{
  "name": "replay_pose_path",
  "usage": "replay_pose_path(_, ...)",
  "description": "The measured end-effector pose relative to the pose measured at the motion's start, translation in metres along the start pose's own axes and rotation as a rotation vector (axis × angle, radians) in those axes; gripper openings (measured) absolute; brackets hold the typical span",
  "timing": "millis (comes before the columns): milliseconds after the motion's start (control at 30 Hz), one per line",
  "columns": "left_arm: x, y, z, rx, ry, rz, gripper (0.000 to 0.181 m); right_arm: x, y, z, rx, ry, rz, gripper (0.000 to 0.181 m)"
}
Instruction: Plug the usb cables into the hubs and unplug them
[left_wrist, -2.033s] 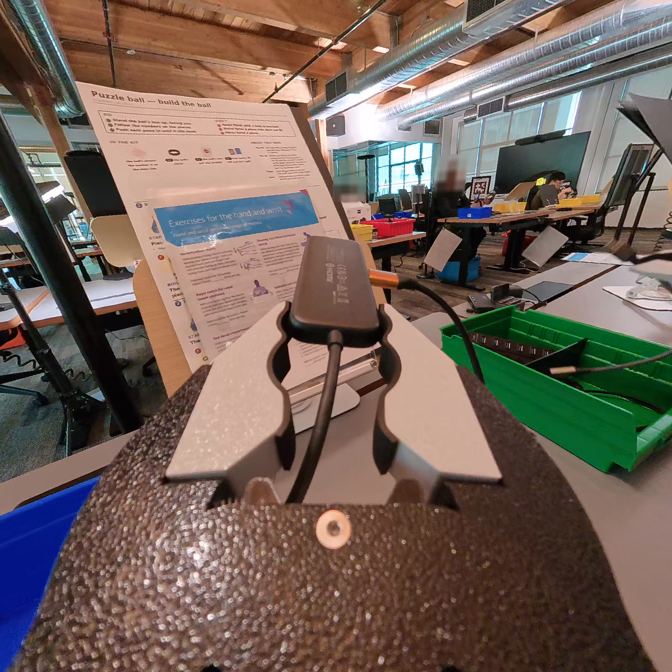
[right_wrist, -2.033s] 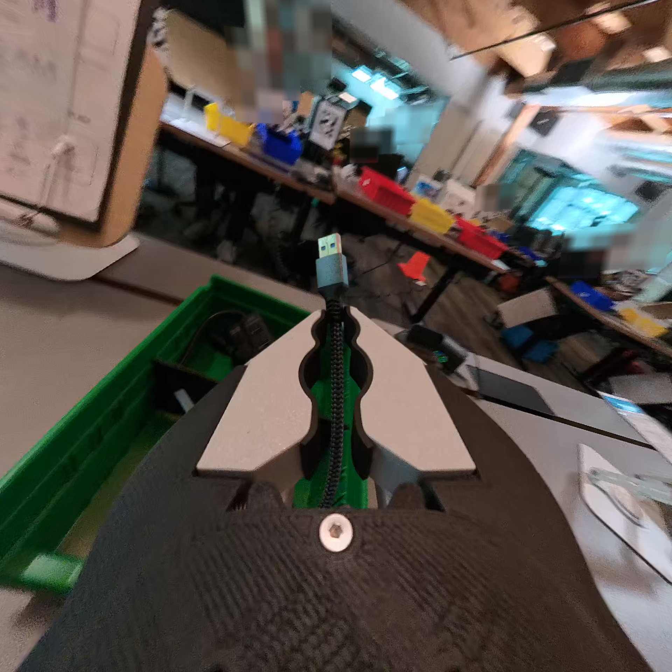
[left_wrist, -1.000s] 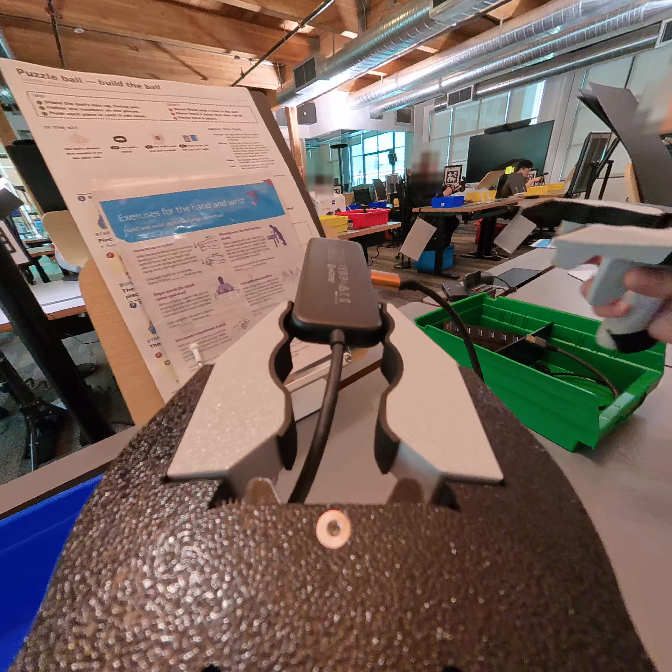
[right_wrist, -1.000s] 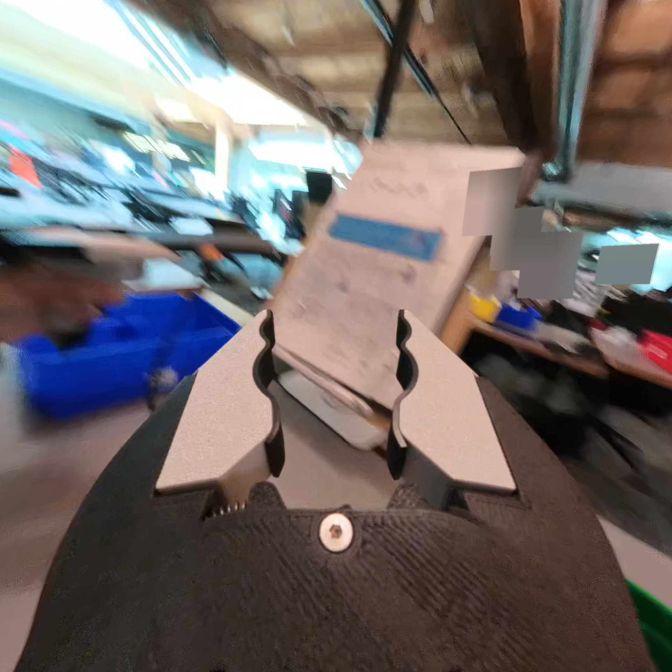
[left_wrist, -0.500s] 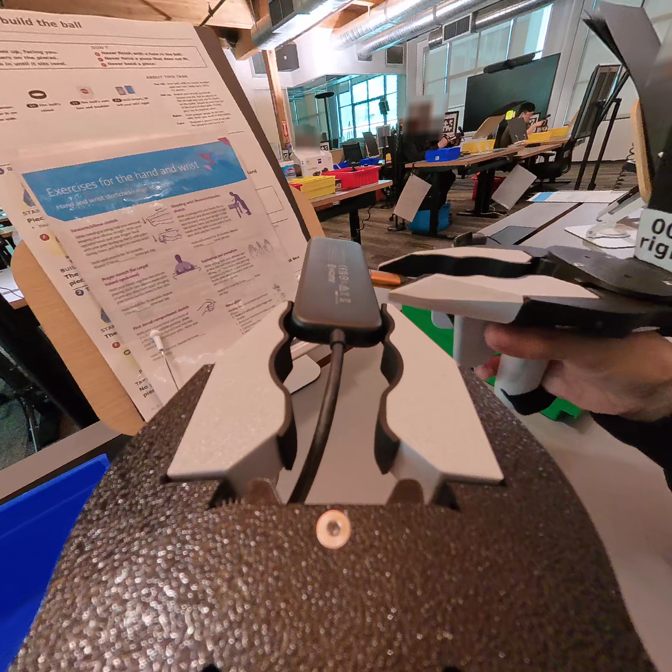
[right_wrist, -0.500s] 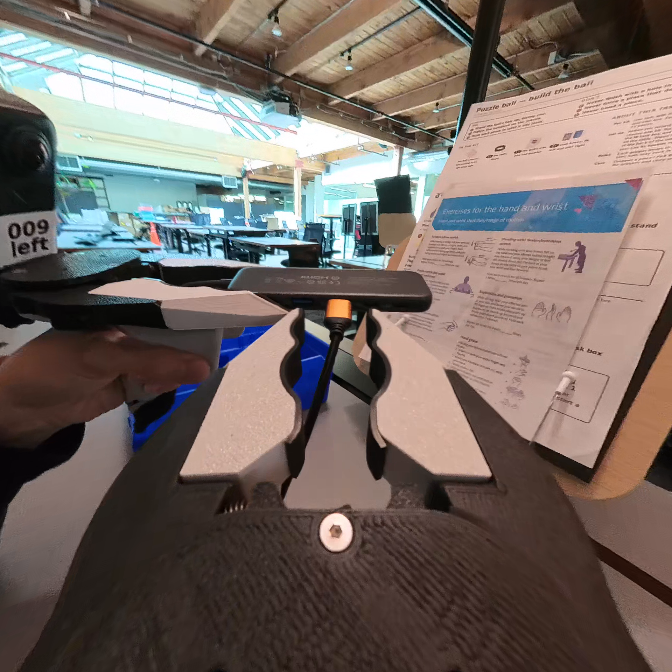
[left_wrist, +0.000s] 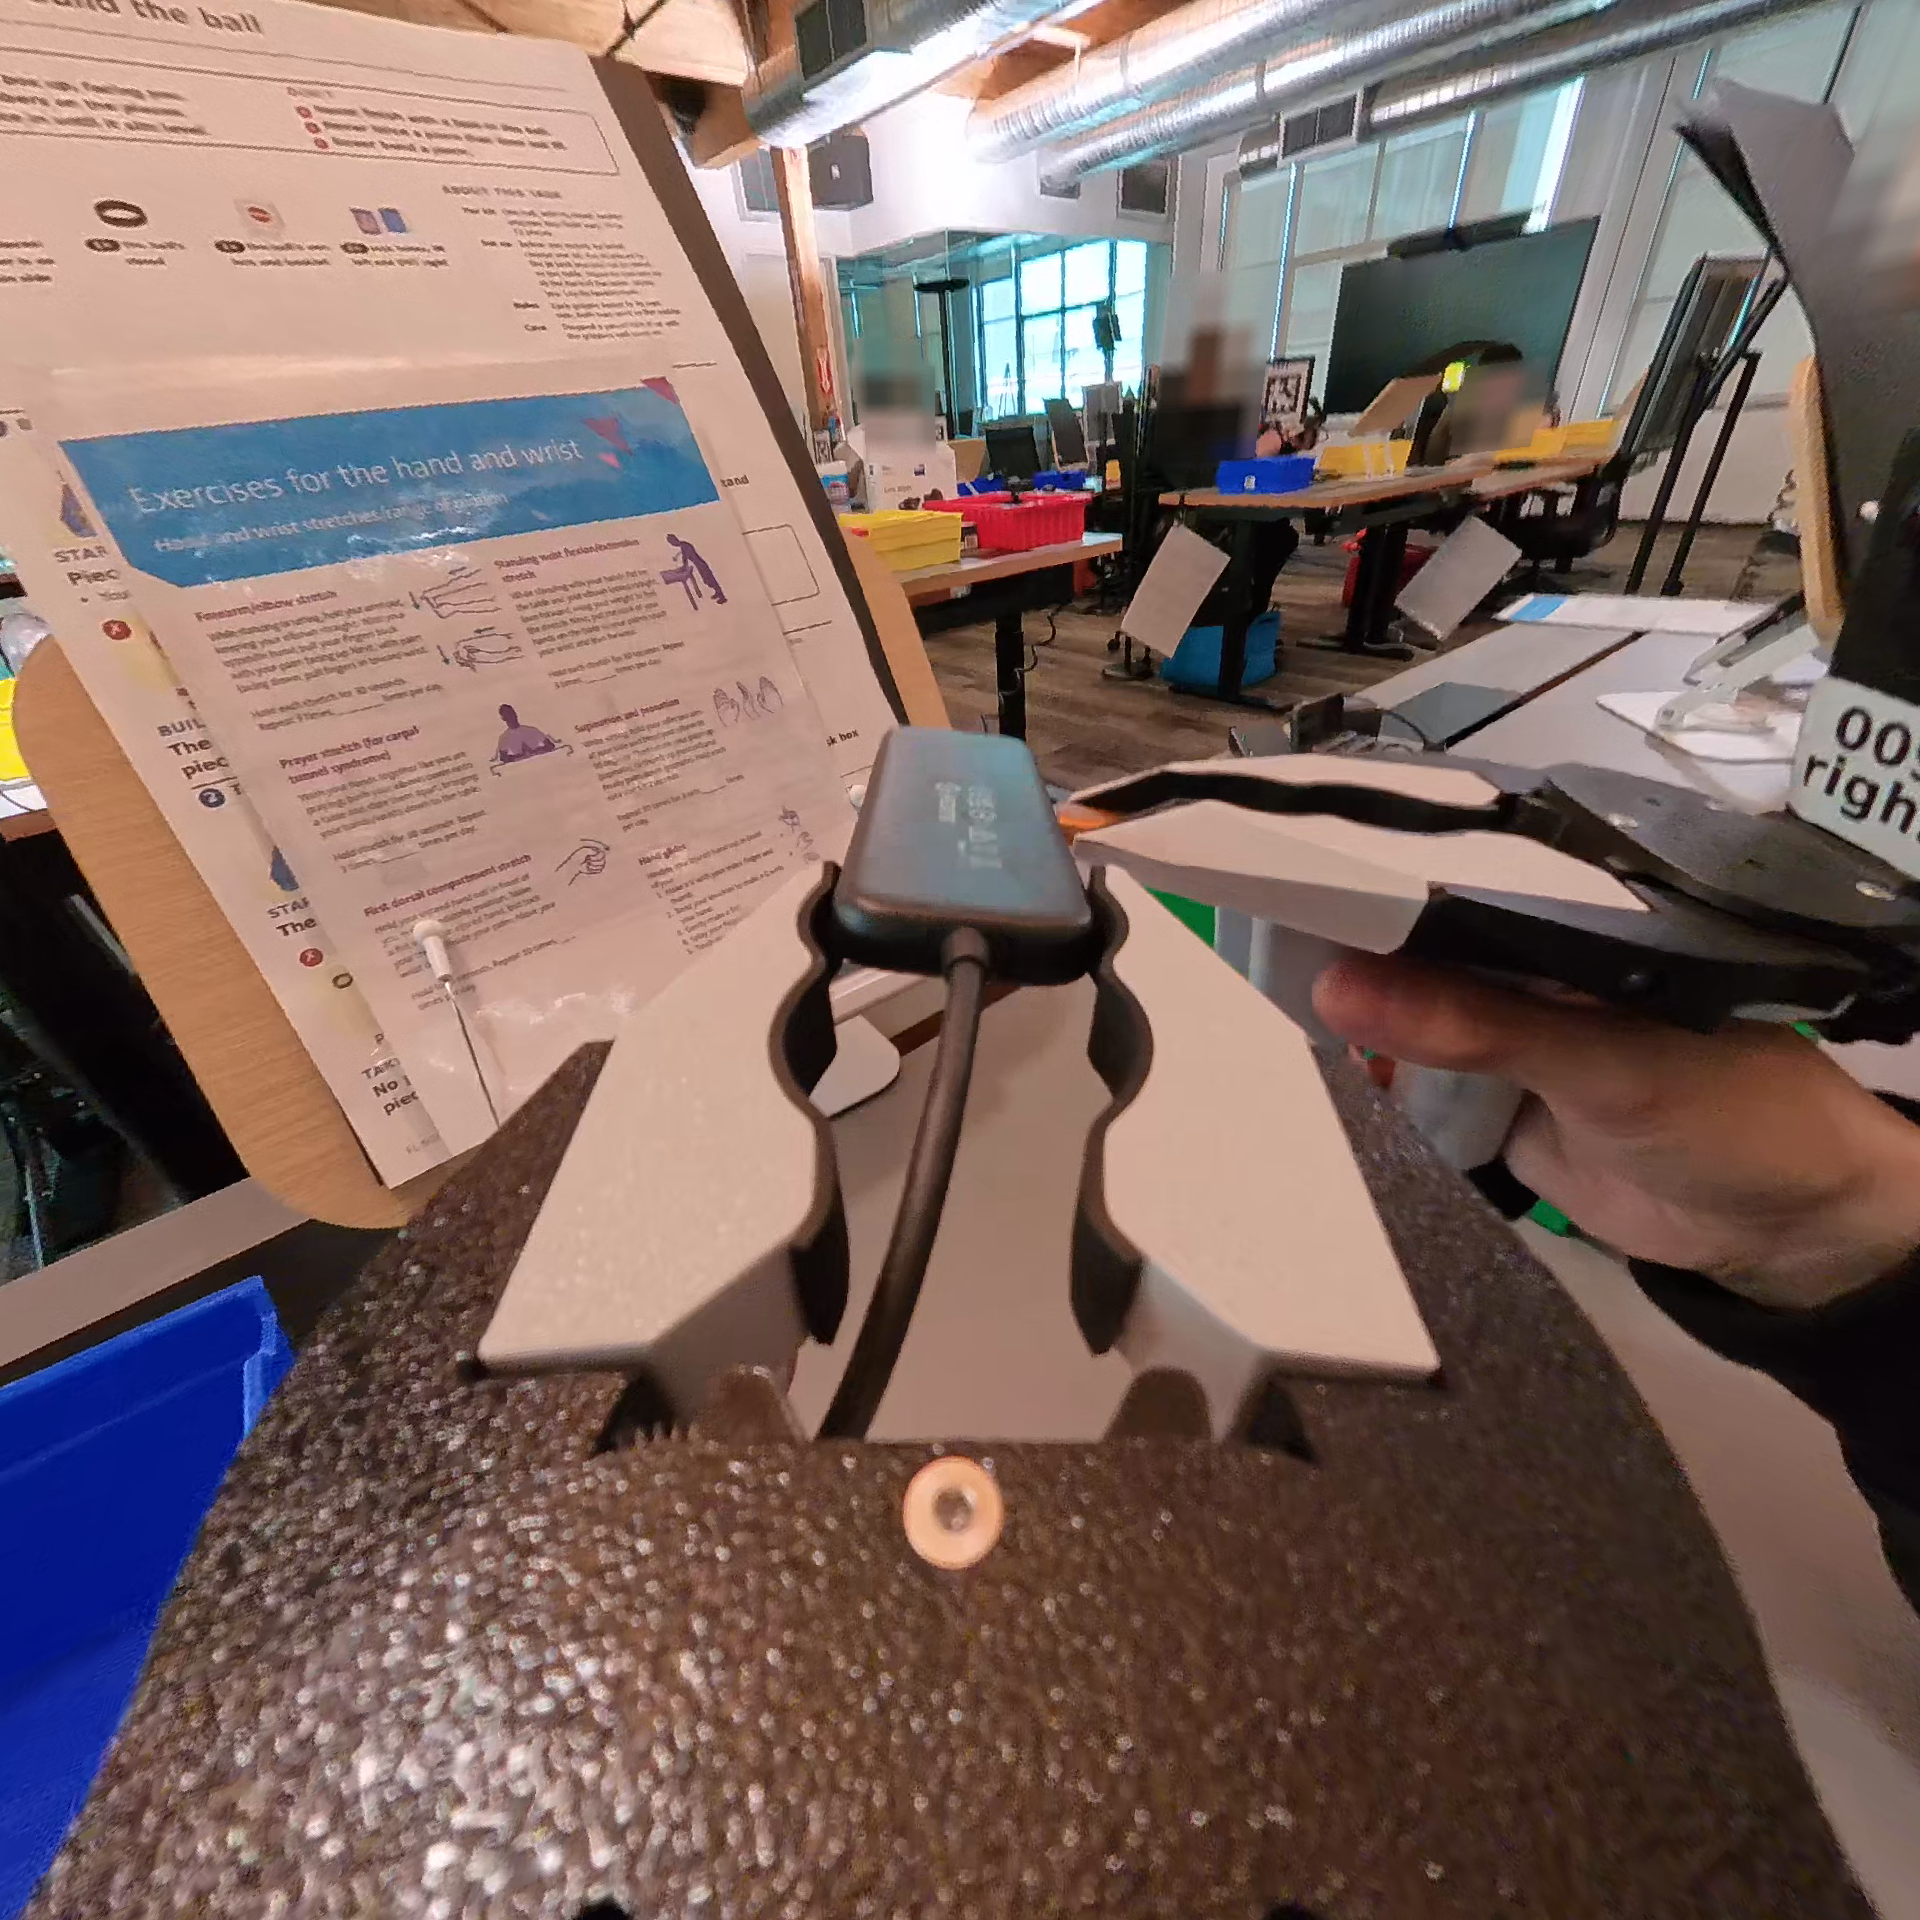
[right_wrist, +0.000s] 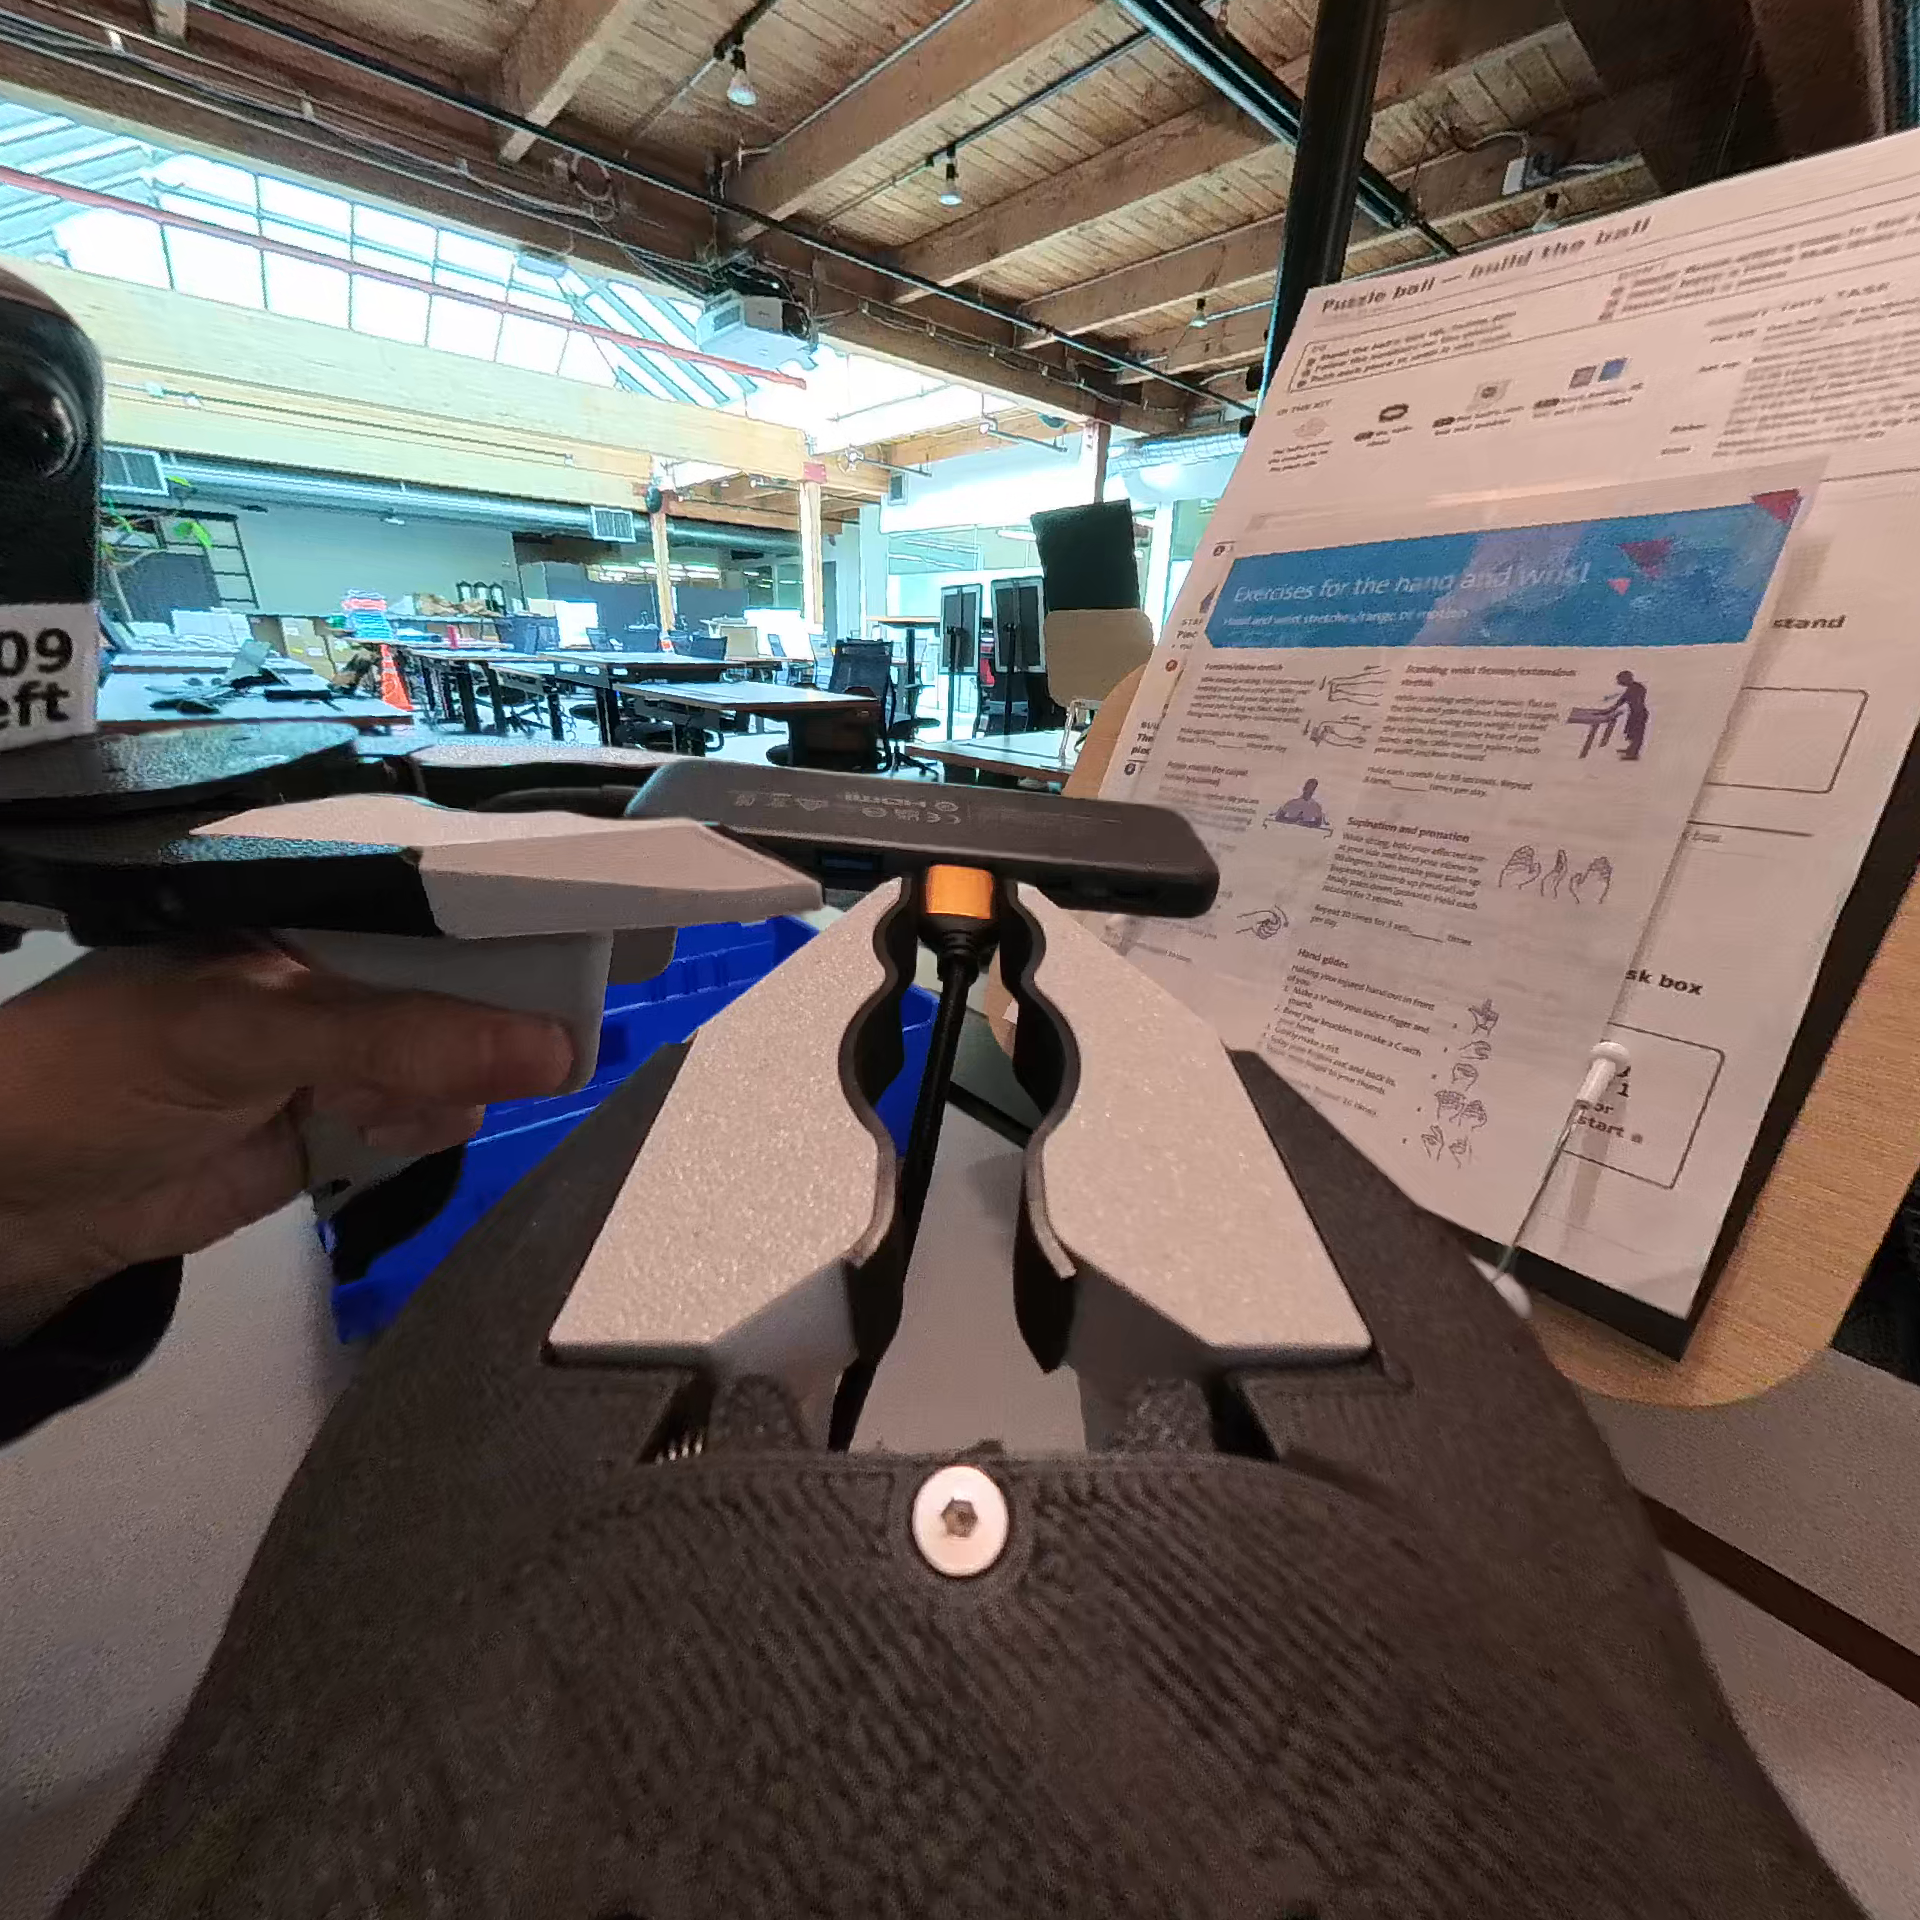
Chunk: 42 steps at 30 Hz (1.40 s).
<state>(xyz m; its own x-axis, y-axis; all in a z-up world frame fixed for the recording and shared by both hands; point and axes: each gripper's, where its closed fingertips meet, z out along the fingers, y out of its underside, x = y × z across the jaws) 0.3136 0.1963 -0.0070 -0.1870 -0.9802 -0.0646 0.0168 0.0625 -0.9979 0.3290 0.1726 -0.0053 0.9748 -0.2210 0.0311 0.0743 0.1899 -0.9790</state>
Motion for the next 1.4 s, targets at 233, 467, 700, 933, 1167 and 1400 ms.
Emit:
replay_pose_path(233, -0.008, -0.006, -0.002, 0.069, -0.045, 0.071, 0.045, -0.005, 0.009, 0.007, -0.048, 0.041, -0.012, 0.013)
replay_pose_path(467, -0.057, -0.015, -0.020, 0.071, -0.328, 0.272, 0.045, 0.001, 0.003, -0.003, -0.072, 0.033, -0.016, 0.014)
replay_pose_path(700, -0.059, -0.037, -0.041, 0.154, -0.174, 0.087, 0.045, 0.052, -0.072, -0.071, 0.059, 0.173, -0.189, 0.014)
replay_pose_path(933, -0.013, -0.040, -0.028, 0.164, 0.022, 0.066, 0.045, 0.104, -0.145, -0.183, 0.314, 0.454, -0.365, 0.013)
replay_pose_path(1167, -0.016, -0.039, -0.030, 0.150, 0.014, 0.075, 0.045, 0.121, -0.175, -0.249, 0.582, 0.511, -0.191, 0.013)
replay_pose_path(1400, -0.017, -0.034, -0.026, 0.130, 0.013, 0.073, 0.045, 0.122, -0.189, -0.275, 0.735, 0.486, -0.100, 0.013)
